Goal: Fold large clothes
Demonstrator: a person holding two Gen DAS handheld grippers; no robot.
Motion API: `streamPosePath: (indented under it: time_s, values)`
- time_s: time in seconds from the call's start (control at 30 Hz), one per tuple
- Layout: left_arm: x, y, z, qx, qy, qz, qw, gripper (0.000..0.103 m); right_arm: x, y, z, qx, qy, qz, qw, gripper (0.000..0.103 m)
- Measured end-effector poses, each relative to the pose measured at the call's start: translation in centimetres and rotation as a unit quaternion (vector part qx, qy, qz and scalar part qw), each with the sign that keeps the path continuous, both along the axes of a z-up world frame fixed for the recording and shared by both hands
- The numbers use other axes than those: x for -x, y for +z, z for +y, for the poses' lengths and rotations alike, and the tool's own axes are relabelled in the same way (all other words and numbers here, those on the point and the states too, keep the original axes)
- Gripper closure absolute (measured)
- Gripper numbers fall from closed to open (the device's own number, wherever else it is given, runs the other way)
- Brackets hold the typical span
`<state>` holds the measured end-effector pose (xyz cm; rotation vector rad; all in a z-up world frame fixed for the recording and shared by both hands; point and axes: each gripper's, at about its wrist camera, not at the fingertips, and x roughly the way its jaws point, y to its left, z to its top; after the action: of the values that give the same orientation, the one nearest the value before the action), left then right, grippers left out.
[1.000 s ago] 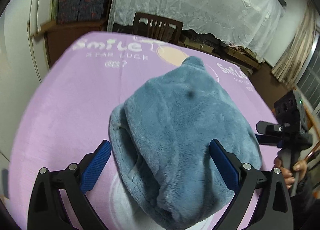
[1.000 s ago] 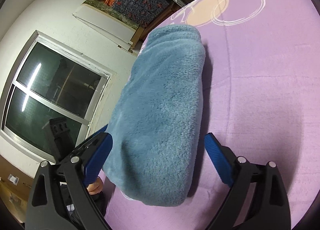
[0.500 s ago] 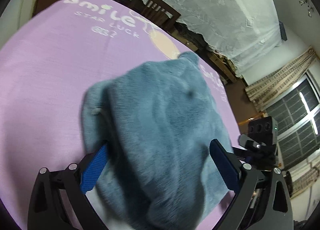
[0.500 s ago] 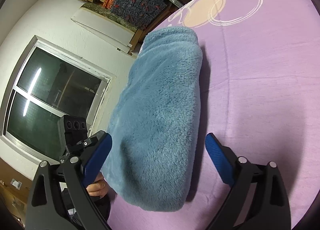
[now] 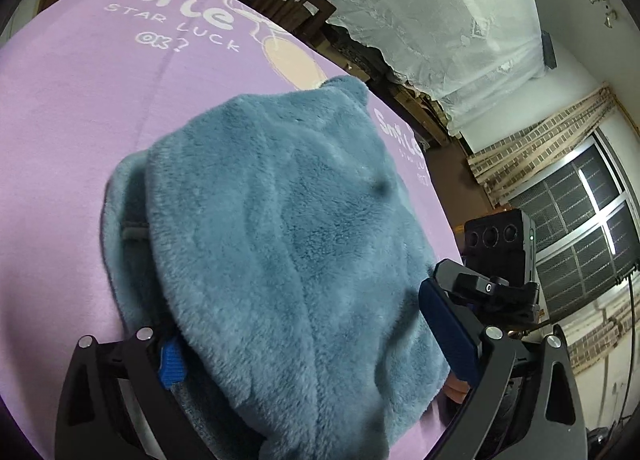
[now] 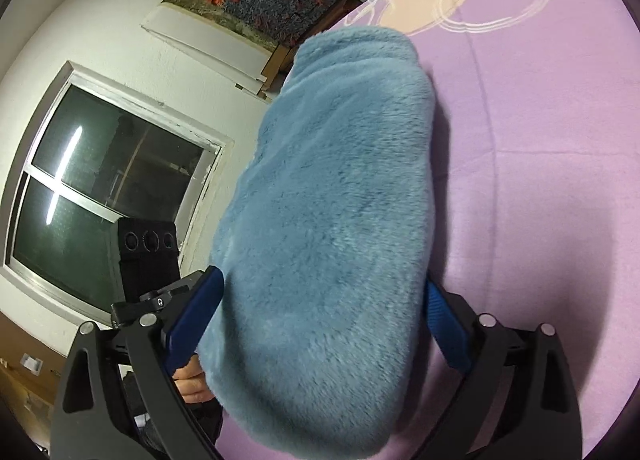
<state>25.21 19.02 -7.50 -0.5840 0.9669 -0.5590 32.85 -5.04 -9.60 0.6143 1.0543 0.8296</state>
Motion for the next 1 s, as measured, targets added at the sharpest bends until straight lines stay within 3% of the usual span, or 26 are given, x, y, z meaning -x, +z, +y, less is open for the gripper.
streamPosePath:
  time_s: [0.13, 0.27, 0.53, 0.83, 1.0]
  values:
    - [-0.4, -0.3, -0.6, 0.001, -0.008, -0.001, 1.0, 0.013, 0.1, 0.1, 1.0, 0.012, -0.006, -0.016, 1.0, 0.011]
    - [-0.5, -0.6, -0.1, 0.014, -0.002, -0.001, 0.9999, 0.021, 0.7, 0.1, 1.9, 0.023, -0.014, -0.04, 0.999, 0.02]
    - [0.1, 0.2, -0.4, 0.035, -0.012, -0.019, 0.9991, 0.028, 1.2, 0.2, 0.9, -0.05, -0.011, -0.022, 0.998, 0.034]
    - [2.0, 3.6, -0.9, 0.027, -0.012, -0.062, 0.9976, 0.03, 2.4, 2.7, 0.4, -0.091, 0.0, -0.039, 0.995, 0.035]
    - [3.8, 6.6, -0.9, 0.023, 0.0, -0.089, 0.9958, 0.03, 3.6, 5.5, 0.2, -0.099, 0.004, -0.062, 0.993, 0.035]
